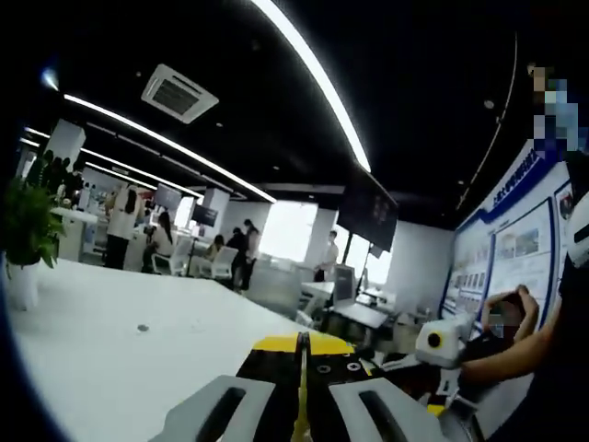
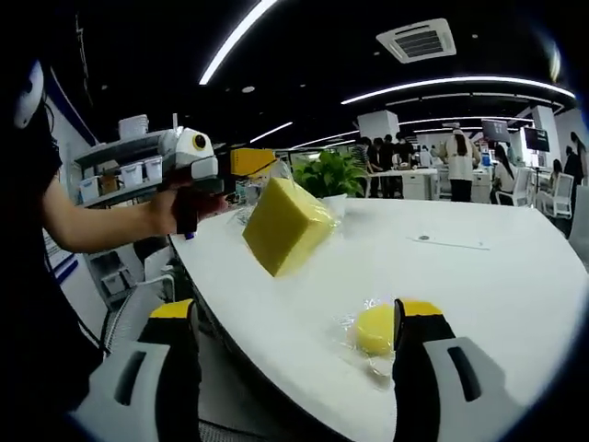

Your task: Compare the silicone blocks by pressing each to a similar depth, holding the contact briefly, and releasing to observe deformation and rebound differences across the visible hardness samples.

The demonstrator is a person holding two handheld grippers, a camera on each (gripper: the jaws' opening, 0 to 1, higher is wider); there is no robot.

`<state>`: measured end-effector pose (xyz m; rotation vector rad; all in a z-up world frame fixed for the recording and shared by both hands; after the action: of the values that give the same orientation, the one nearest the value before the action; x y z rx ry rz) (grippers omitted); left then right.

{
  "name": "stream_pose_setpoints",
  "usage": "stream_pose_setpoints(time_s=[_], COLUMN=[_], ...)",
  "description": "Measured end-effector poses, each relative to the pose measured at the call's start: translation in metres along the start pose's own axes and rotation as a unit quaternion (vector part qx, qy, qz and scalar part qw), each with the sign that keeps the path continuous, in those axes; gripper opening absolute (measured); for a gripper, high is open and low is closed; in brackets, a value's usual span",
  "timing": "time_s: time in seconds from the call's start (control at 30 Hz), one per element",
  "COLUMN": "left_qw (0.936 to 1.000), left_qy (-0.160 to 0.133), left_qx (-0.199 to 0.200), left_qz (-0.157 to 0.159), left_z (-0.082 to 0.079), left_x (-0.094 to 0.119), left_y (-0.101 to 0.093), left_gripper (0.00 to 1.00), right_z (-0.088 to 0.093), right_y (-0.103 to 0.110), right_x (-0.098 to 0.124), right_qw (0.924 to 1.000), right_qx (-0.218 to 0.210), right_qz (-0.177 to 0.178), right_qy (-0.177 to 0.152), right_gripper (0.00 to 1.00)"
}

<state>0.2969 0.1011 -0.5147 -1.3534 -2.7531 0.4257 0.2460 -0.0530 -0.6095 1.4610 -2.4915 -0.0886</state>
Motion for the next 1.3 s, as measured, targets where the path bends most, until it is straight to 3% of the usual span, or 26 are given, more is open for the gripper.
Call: stream_pose_setpoints(time_s=[0.4, 0.9, 1.07, 1.3], left_qw=[0.9980, 0.9917, 0.9906, 0.9873], left_qy=[-0.025, -0.043, -0.043, -0.067], left_qx=[-0.010, 0.011, 0.009, 0.032], left_qz=[0.056, 0.120, 0.130, 0.140], left_z=[-0.025, -0.041, -0.043, -0.054], left_x=[0.001, -0.002, -0.004, -0.003], left_y=[-0.035, -0.056, -0.060, -0.064], left_gripper=[0.00, 0.00, 0.00, 0.00], right_z=[-0.038, -0.067, -0.086, -0.093], right_y=[0.003, 0.006, 0.016, 0.020], right_x=[-0.012, -0.021, -0.020, -0.019], right_qw=[0.9980, 0.9913, 0.9851, 0.9835], right_qx=[-0.010, -0.029, -0.029, -0.015], right_qz=[-0.041, -0.086, -0.118, -0.131], right_qy=[-0.047, -0.095, -0.121, -0.124], right_gripper=[0.76, 0.65, 0.56, 0.42])
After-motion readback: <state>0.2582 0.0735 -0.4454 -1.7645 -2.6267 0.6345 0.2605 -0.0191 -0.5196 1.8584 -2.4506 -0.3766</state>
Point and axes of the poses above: the point that each gripper's makers call its tool centre point, and the gripper's own axes: x roughly backward along the fingers, y roughly to its left, z roughly out of its underside, the point moved 5 cm from there along x, roughly backward along the fingers, and after that the axes turned 4 degrees about -z, right-handed, at the moved point
